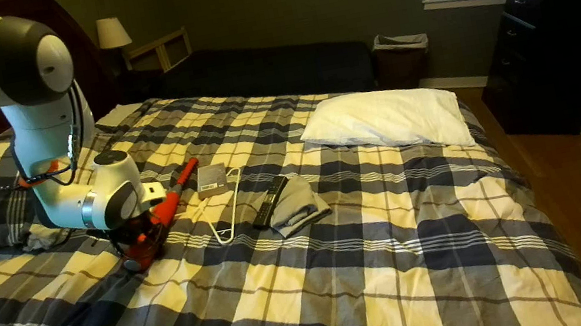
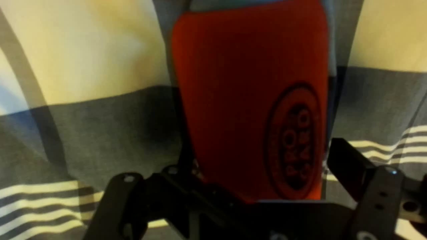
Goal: Pick up the orange bat and put it on the left side of the bed
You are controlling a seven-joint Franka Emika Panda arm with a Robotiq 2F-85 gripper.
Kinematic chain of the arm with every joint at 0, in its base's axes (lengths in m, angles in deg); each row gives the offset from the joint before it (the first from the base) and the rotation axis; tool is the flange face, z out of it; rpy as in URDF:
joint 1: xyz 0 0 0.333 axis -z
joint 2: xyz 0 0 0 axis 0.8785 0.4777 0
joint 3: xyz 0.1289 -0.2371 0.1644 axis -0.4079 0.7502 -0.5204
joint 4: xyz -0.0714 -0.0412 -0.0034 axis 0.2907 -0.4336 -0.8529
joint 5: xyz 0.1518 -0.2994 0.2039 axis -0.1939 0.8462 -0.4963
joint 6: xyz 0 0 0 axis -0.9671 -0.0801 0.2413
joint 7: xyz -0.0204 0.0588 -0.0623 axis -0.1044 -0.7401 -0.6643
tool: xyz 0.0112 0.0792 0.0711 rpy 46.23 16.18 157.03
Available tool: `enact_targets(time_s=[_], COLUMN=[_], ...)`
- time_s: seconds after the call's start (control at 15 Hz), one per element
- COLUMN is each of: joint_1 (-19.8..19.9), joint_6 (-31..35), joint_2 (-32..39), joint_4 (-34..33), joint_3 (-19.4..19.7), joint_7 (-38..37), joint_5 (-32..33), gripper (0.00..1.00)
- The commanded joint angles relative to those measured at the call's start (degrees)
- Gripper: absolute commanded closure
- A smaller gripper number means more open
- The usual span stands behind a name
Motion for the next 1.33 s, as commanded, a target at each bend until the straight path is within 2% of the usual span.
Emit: enact_targets(time_s=[0.0,0.13,0.2,0.27,0.53,0.6,0.73,1.07,1.13,1.27], joint_1=[4.34,3.51,3.09,2.8,1.51,1.83,-0.04,-3.56,-4.31,-8.38], joint_6=[-4.28,-5.13,-4.99,-4.58,-3.35,-3.85,-2.83,3.93,4.85,5.84], joint_2=[4.11,4.37,4.07,3.72,2.01,1.49,-0.6,-9.24,-11.21,-14.28], joint_4=[-2.88,-3.43,-3.65,-3.68,-2.98,-3.1,-3.09,-0.23,0.45,1.9], joint_3=[-3.1,-1.71,-1.19,-0.95,-0.61,-1.4,-0.75,1.23,2.35,7.98], joint_7=[4.77,5.38,5.35,5.35,5.0,4.35,3.14,0.79,-0.27,-2.83], joint_5=[1.61,1.83,1.79,1.79,1.94,1.25,1.06,0.15,-0.37,-0.96], gripper=[0.0,0.0,0.22,0.25,0.54,0.55,0.62,0.63,0.64,0.64])
